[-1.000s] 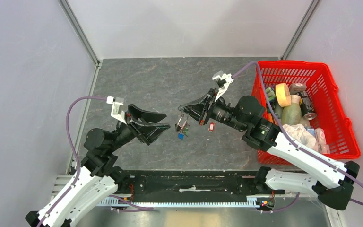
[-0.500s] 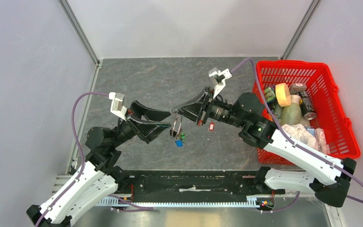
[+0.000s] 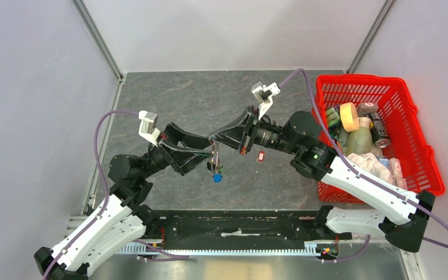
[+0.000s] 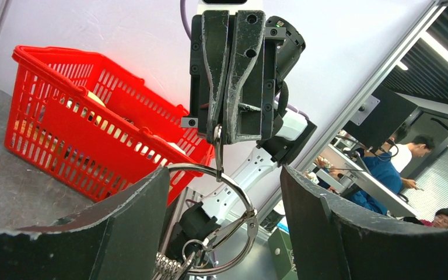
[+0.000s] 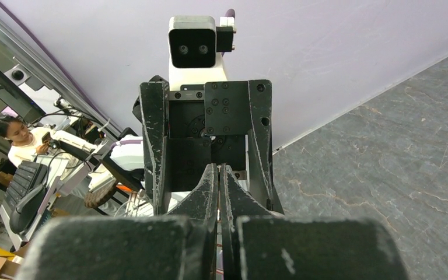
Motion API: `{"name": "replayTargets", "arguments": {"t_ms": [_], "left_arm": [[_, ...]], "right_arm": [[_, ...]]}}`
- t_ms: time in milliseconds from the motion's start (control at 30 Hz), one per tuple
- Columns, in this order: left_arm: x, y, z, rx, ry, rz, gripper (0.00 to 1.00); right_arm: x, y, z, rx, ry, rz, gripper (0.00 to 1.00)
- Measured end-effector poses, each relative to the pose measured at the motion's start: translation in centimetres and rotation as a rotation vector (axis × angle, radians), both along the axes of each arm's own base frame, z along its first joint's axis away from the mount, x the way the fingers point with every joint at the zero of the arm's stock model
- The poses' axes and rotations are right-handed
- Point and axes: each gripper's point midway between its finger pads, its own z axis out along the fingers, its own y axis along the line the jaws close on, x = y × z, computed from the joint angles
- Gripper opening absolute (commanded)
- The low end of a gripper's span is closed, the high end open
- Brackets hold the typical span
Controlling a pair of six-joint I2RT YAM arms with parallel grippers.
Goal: Put the keys on the keyring
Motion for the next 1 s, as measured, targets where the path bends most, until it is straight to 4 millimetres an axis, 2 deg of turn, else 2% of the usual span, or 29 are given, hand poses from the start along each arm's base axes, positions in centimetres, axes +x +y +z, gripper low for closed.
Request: {"name": "replayTargets", "arguments": {"t_ms": [433,1000], "left_arm": [[-0.14,-0.35,-0.02,-0.004,0.017,-0.034,0.66],[0.29,-0.75,-0.48,0.003,0.052,-0.044,0.4]], "right_arm": [[0.19,0.24,0.15,0.001,-0.006,-0.001,0.0],[-0.25,0.8,-0.15,-0.003,-0.016,0.042,0.0]]}}
